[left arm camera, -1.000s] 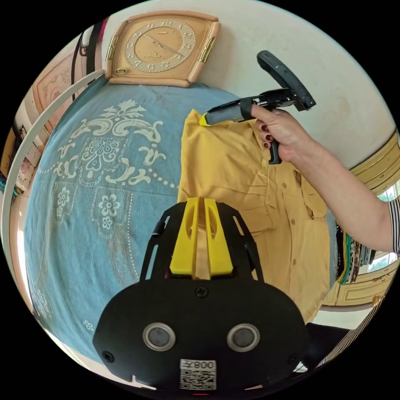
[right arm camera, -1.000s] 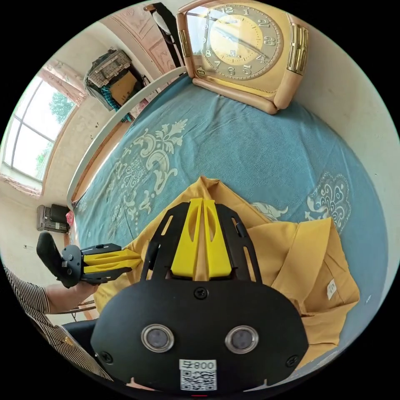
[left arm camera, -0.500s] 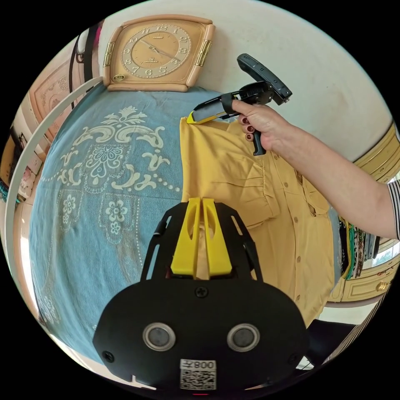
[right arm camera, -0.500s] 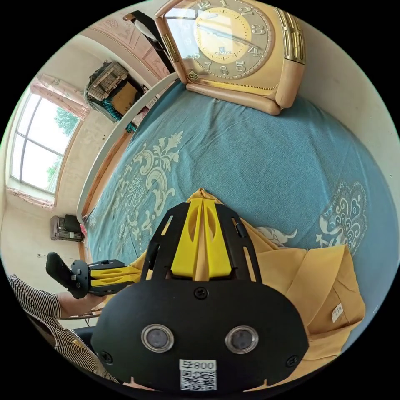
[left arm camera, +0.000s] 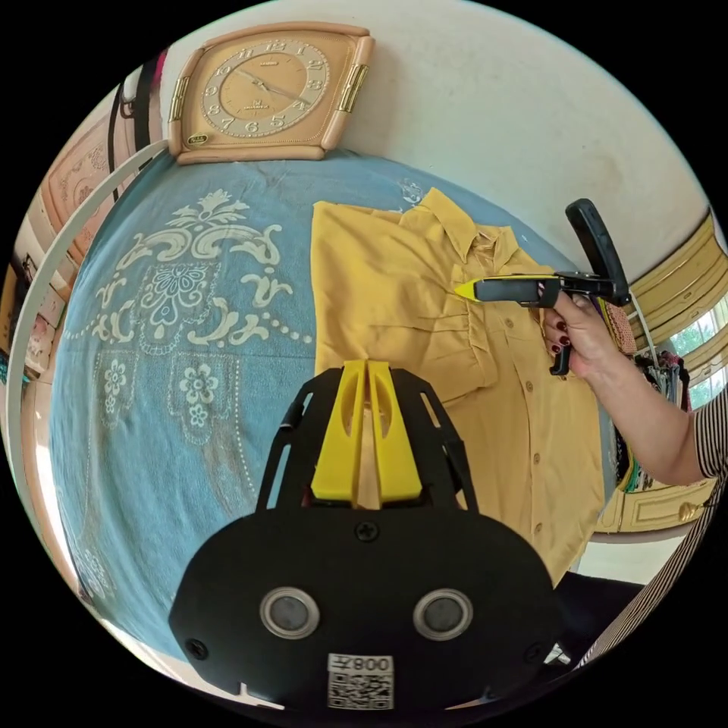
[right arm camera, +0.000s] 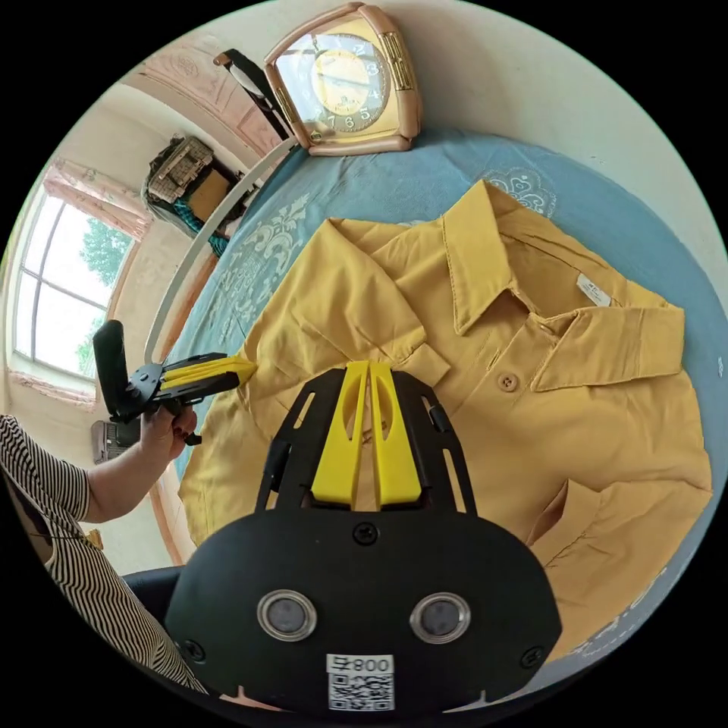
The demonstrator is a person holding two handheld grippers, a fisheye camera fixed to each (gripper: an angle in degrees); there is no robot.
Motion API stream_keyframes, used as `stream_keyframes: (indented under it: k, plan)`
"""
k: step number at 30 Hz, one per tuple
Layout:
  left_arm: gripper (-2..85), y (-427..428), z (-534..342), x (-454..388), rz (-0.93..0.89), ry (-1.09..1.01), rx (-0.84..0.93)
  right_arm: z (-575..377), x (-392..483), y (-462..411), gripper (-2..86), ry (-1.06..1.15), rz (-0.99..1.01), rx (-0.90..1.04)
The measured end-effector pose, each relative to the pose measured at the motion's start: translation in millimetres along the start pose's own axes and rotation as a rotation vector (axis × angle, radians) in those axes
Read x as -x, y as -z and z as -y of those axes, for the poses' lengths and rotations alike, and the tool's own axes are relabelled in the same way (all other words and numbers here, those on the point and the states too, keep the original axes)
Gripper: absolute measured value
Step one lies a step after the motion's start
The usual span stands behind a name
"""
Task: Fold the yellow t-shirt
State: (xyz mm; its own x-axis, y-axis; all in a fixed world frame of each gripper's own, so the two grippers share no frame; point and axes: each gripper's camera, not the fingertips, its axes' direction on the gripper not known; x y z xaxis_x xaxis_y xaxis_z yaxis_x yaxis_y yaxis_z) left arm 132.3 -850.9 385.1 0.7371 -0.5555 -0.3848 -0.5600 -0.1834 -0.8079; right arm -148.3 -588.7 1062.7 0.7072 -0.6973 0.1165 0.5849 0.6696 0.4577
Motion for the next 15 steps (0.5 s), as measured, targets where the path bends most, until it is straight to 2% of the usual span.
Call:
stream_keyframes:
  k: [5, 7, 9, 11, 15]
  plan:
    - [0.4, 7, 11, -29, -0.021, -0.052, -0.034, -22, 21, 38, 0.2, 0.006, 0.027, -0.124]
    - [0.4, -1, 17, -42, -0.028, -0.083, 0.001, -32, 30, 37, 0.2, 0.018, 0.011, -0.093]
    - [0.4, -12, 24, -50, -0.016, -0.082, 0.056, -42, 34, 19, 0.2, 0.003, 0.016, 0.034]
    - [0.4, -11, 32, -61, -0.033, -0.078, 0.043, -53, 37, 34, 0.2, 0.001, 0.042, -0.017]
    - [0.5, -6, 45, -84, -0.096, -0.116, 0.001, -93, 30, 93, 0.1, -0.069, -0.058, -0.13]
